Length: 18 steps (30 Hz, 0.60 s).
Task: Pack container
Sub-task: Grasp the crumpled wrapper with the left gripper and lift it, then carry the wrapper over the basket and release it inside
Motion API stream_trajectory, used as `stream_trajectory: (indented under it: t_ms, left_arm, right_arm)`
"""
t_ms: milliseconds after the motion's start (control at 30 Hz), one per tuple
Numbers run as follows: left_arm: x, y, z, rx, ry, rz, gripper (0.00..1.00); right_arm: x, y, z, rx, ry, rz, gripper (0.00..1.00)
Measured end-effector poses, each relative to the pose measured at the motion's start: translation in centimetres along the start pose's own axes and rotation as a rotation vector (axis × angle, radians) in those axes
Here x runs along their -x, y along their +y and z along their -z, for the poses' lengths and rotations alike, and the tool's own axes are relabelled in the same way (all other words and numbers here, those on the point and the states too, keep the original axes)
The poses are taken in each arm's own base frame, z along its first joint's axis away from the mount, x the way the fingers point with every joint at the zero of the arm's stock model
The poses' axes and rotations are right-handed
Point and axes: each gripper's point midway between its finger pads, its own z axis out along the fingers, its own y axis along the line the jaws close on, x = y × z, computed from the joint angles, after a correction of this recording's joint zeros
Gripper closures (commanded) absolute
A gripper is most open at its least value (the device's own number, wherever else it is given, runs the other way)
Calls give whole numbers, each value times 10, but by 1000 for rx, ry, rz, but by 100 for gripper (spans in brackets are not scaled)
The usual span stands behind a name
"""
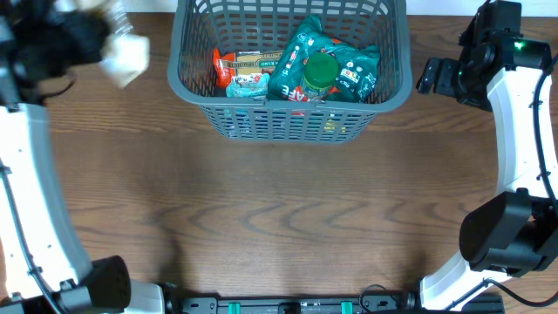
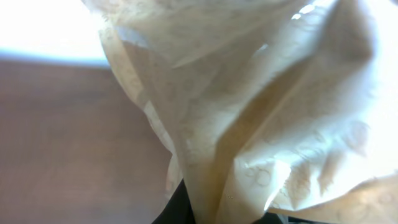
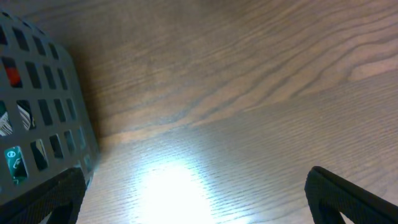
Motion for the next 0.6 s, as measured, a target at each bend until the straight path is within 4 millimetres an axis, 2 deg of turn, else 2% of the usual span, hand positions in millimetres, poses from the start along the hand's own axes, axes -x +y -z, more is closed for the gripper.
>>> stream_trajectory:
  t_ms: [100,233,300,400,467,600]
  left_arm:
    - [12,-59,-2,-85,-48,-235,94]
    - [-4,-125,-14,-180,-43,-647,94]
    - [-15,-150,-23,-223,-42,-850,94]
    - [-27,-181,-45,-283,-61,-1133,94]
    - [-26,-197,-65,-297,-103,-1256,94]
    - [-26,-206,-111,-291,-134,-1377,94]
  right_arm:
    - [-1,0,0,1,4,3,1]
    - [-3,0,0,3,11,11,1]
    - [-3,0,0,3,12,12,1]
    - [-3,0,0,3,13,15,1]
    - [-4,0,0,2,17,15,1]
    - [-9,0,0,1,35,16,1]
